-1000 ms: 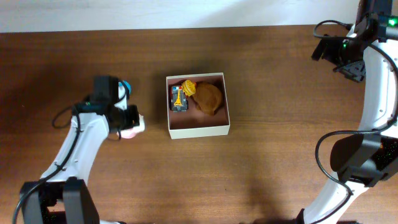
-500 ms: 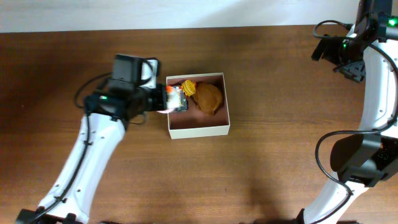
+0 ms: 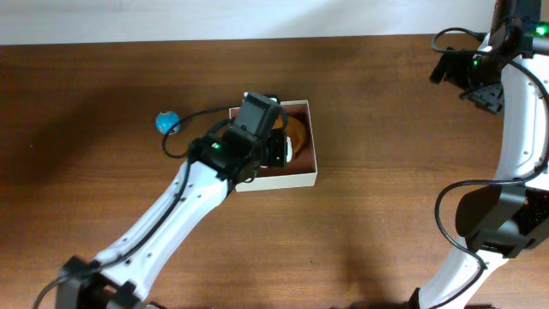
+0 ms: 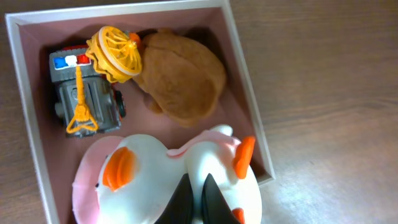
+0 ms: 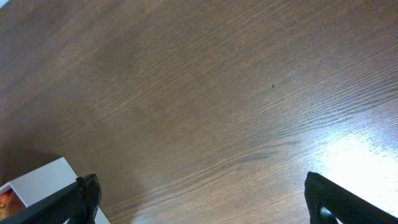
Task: Pack container
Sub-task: 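Carry the duck toy right and lower it into the box, then release the duck, move the left gripper to the blue ball, grasp, then carry the blue ball right and drop it into the box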
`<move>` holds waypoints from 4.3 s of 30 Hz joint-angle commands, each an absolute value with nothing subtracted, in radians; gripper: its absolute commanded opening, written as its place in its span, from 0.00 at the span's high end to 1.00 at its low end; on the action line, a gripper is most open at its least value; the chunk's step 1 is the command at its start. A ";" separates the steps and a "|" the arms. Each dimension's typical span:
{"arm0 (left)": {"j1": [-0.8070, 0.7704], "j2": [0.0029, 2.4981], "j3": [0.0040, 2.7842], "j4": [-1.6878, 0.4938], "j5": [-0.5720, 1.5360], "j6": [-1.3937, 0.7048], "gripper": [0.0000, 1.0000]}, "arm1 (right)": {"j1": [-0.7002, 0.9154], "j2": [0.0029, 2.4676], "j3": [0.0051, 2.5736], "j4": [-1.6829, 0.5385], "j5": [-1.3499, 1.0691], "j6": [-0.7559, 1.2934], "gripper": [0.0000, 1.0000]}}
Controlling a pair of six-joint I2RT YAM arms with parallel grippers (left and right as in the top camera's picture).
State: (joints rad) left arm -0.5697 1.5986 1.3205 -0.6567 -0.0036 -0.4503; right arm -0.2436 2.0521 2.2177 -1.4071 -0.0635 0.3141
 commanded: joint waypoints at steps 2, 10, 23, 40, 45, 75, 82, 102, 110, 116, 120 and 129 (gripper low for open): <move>-0.572 1.673 1.337 -0.611 -0.045 -0.487 0.93 | -0.242 2.056 2.222 -1.407 -0.047 0.316 0.01; -0.587 1.734 1.337 -0.531 -0.015 -0.485 0.00 | -0.242 2.056 2.222 -1.407 -0.047 0.316 0.01; -0.467 1.689 1.461 -0.661 -0.046 -0.414 0.00 | -0.242 2.056 2.222 -1.407 -0.047 0.316 0.01; -0.081 1.786 1.469 -0.526 -0.244 -0.228 0.00 | -0.242 2.056 2.222 -1.407 -0.047 0.316 0.01; -0.041 1.900 1.469 -0.455 -0.303 -0.210 0.00 | -0.242 2.056 2.222 -1.407 -0.047 0.316 0.01; -0.028 2.133 1.469 -0.478 -0.224 -0.163 0.58 | -0.242 2.056 2.222 -1.407 -0.047 0.316 0.01; -0.031 2.064 1.547 -0.612 -0.192 -0.163 0.53 | -0.242 2.056 2.222 -1.407 -0.047 0.316 0.01; -0.205 1.692 1.658 -1.012 0.221 -0.135 0.62 | -0.242 2.056 2.222 -1.407 -0.047 0.316 0.01; -0.384 1.696 1.602 -1.092 0.135 -0.096 0.61 | -0.242 2.056 2.222 -1.407 -0.047 0.316 0.01; -0.442 1.702 1.544 -1.084 0.113 -0.096 0.35 | -0.242 2.056 2.222 -1.407 -0.047 0.316 0.01; -0.444 1.702 1.536 -1.073 0.055 -0.096 0.00 | -0.242 2.056 2.222 -1.407 -0.047 0.316 0.01; -0.444 1.702 1.536 -0.976 0.046 -0.107 0.00 | -0.242 2.056 2.222 -1.407 -0.047 0.316 0.01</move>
